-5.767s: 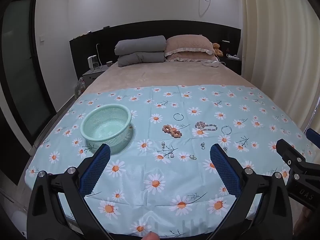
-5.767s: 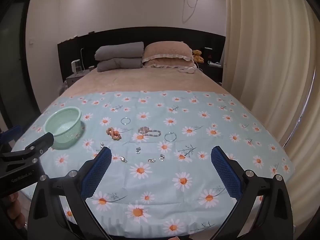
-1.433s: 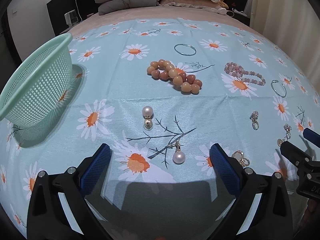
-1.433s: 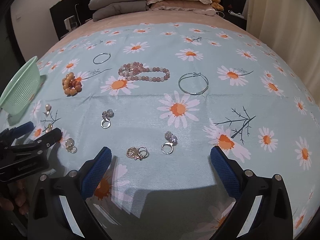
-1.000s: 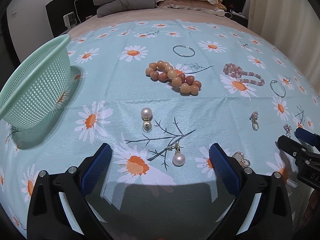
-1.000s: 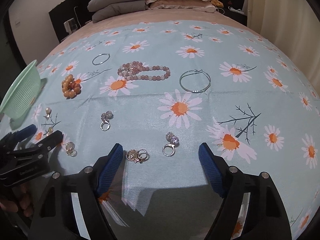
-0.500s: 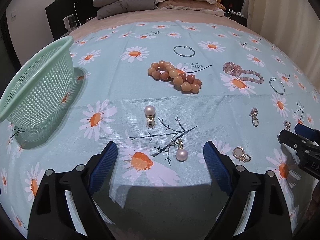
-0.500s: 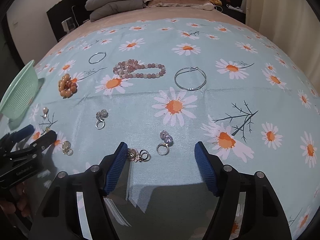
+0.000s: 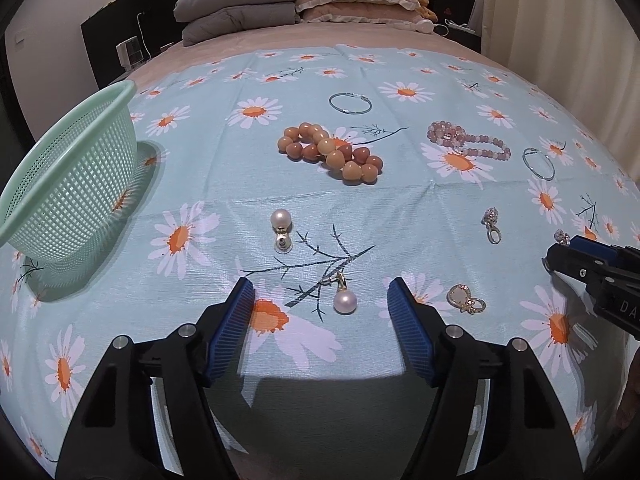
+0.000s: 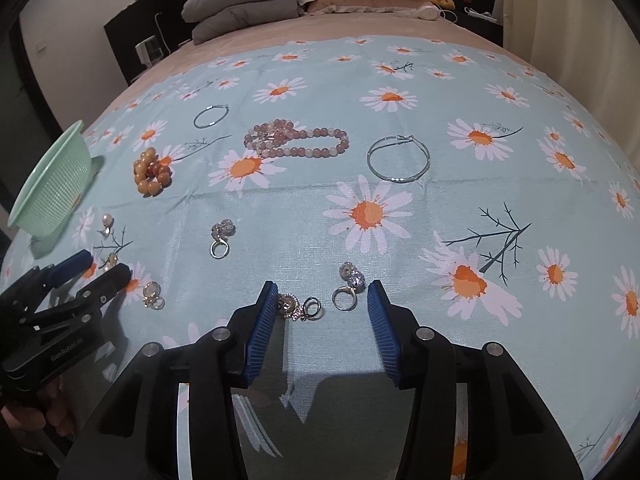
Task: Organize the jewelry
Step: 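Close left tool on the pearl earring while right tool closes on the crystal ring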
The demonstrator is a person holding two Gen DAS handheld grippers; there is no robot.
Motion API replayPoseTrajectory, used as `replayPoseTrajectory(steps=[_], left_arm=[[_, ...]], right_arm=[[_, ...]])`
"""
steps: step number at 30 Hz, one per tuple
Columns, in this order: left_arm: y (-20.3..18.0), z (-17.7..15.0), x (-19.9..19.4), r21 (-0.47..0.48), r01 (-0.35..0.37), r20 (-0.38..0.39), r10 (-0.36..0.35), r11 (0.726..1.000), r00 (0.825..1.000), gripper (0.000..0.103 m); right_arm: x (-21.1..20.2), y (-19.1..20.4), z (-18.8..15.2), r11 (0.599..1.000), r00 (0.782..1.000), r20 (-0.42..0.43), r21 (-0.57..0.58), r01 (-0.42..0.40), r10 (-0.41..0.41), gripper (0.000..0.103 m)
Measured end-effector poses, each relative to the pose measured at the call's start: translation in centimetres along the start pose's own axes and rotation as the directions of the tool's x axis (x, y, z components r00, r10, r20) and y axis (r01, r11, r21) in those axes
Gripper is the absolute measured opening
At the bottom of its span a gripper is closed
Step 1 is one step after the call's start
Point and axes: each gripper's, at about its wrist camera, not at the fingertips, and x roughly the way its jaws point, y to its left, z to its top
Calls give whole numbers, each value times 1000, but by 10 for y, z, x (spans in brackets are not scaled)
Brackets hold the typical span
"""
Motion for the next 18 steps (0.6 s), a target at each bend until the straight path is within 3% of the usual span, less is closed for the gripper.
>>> replayPoseTrajectory(steps=[4, 6, 18], left_arm=[[0, 0, 0, 0, 0, 0, 0, 1000, 1000, 70], [0, 0, 0, 0, 8, -1, -8, 1000, 1000, 68], [2, 1, -2, -14, 32, -1, -32, 999, 999, 41]], right_arm=[[-3, -2, 5, 1000, 1000, 21, 3, 14, -14, 40], [3, -3, 6, 1000, 1000, -2, 9, 20, -20, 28], [8, -9, 6, 999, 999, 0, 31, 44, -44, 10]])
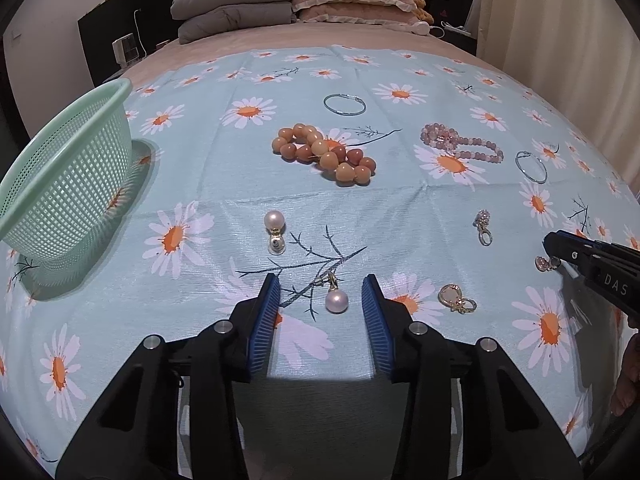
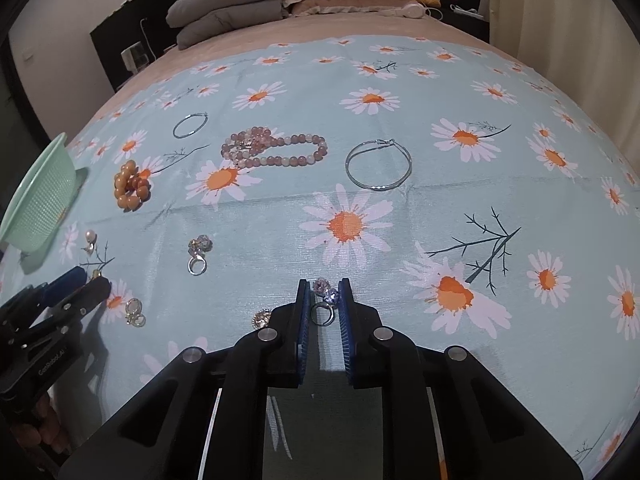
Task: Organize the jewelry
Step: 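Close left tool on the pearl earring while right tool closes on the crystal ring, then carry both items over the green basket and open both tools to drop them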
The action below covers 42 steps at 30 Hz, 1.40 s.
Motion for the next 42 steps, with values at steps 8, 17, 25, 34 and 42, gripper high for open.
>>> replayPoseTrajectory(steps=[8, 17, 25, 34, 42], left_arm=[[-5, -1, -1, 24, 17, 0, -17, 1000, 1000, 11], [5, 4, -11, -7, 49, 0, -49, 999, 999, 11], [32, 19, -52, -18, 15, 95, -13, 1000, 995, 11], [114, 31, -94, -106, -67, 183, 85, 992, 979, 11], [197, 37, -100, -150, -121, 202, 150, 981, 968, 11]], right_arm=[[-6, -4, 0, 1000, 1000, 18, 11, -15, 15, 8], [-24, -5, 5, 1000, 998, 58, 9, -9, 9, 8], [-50, 39, 20, 997, 993, 102, -68, -47, 53, 8], [-69, 153, 43, 956, 972, 134, -250, -155, 192, 8], [-60, 257, 67, 884, 926, 106, -354, -305, 362, 8]])
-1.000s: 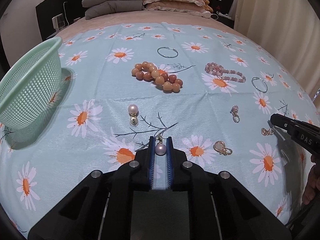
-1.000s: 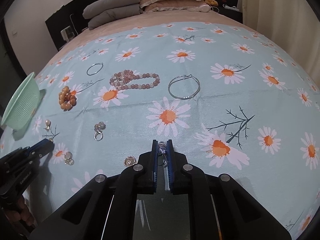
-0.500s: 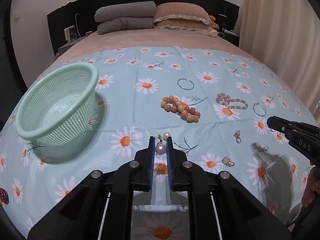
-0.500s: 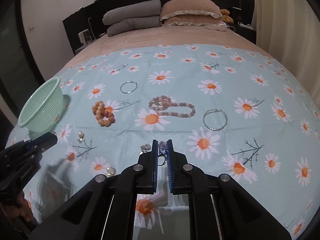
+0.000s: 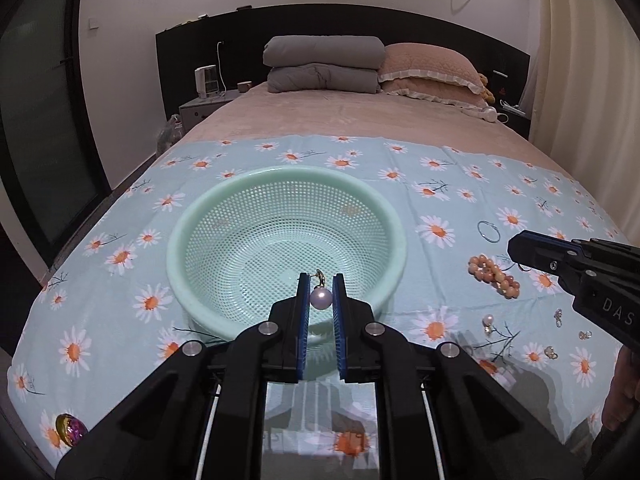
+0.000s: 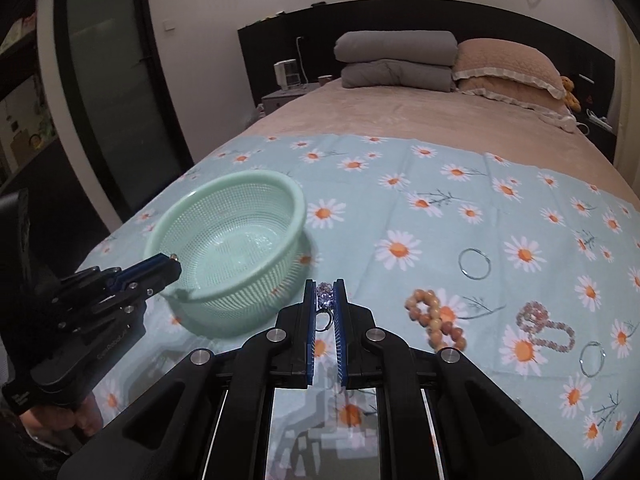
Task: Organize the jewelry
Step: 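Carry both items over the green basket and open both tools to drop them, then move left tool to the orange bead bracelet while right tool approaches a silver hoop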
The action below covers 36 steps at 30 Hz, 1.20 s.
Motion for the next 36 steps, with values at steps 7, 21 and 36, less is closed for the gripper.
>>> replayPoseTrajectory(steps=[7, 21, 36], left_arm=[[40, 10, 25, -13, -25, -4, 25, 1000, 1000, 11], [51, 6, 50, -13, -25, -37, 25, 1000, 999, 12], [65, 7, 39, -69, -51, -3, 51, 996, 999, 80]], right_arm=[[44, 43, 32, 995, 996, -7, -23, -92, 92, 8], [84, 56, 34, 995, 995, -37, -24, -93, 92, 11], [58, 20, 37, 997, 998, 21, 39, -61, 60, 65]])
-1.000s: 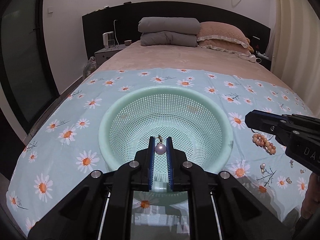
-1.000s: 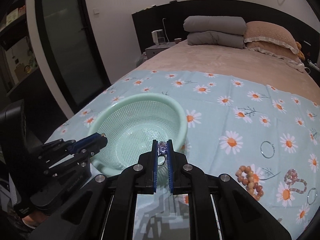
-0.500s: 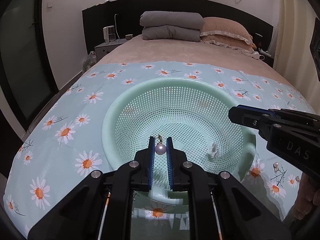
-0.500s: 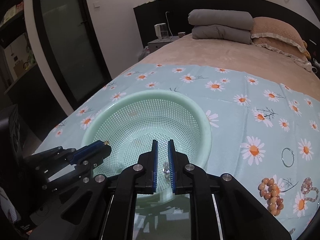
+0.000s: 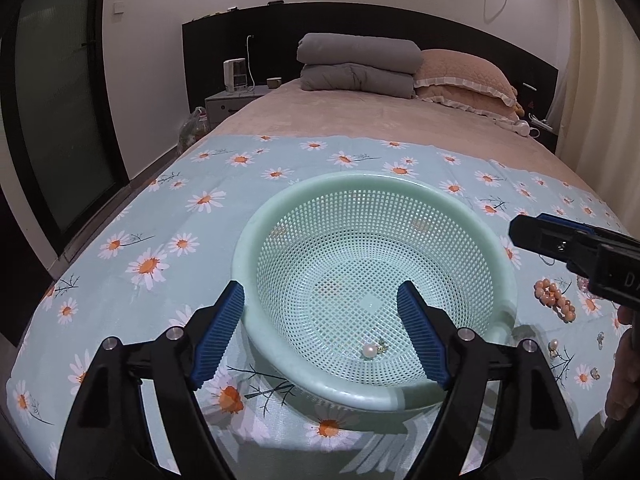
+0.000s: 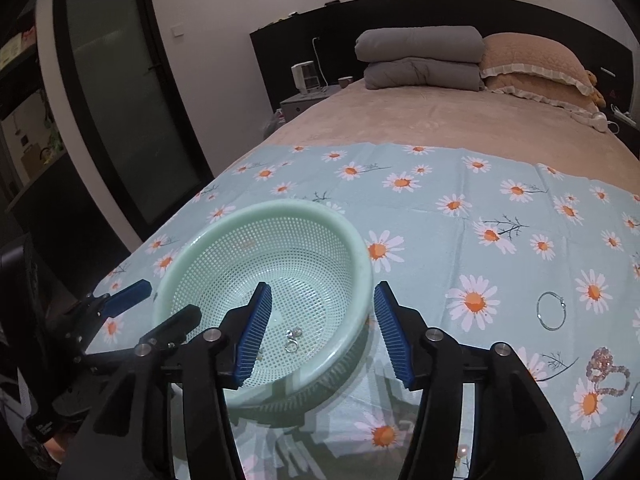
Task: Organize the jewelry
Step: 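Move left tool to the orange bead bracelet while right tool approaches a silver hoop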
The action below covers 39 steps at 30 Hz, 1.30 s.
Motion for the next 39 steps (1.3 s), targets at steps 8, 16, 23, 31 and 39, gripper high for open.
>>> replayPoseTrajectory(steps=[8, 16, 23, 31, 39], left_arm=[[-13, 0, -19, 38, -3, 34, 2, 999, 999, 92], [-75, 4, -36, 73, 84, 39, -87, 994, 995, 98], [-153, 0, -29, 145, 156, 6, -158, 977, 987, 98], [-229, -16, 6, 229, 201, -79, -187, 953, 979, 98], [-263, -20, 40, 247, 197, -108, -175, 949, 979, 98]], right_arm=[[-79, -67, -18, 979, 975, 89, 33, 202, -205, 85], [-127, -133, -54, 940, 944, 48, 117, 319, -326, 85], [-148, -185, -88, 914, 923, -17, 135, 384, -385, 86], [-146, -243, -117, 885, 908, -80, 203, 419, -412, 87], [-120, -281, -123, 878, 910, -126, 241, 414, -395, 87]])
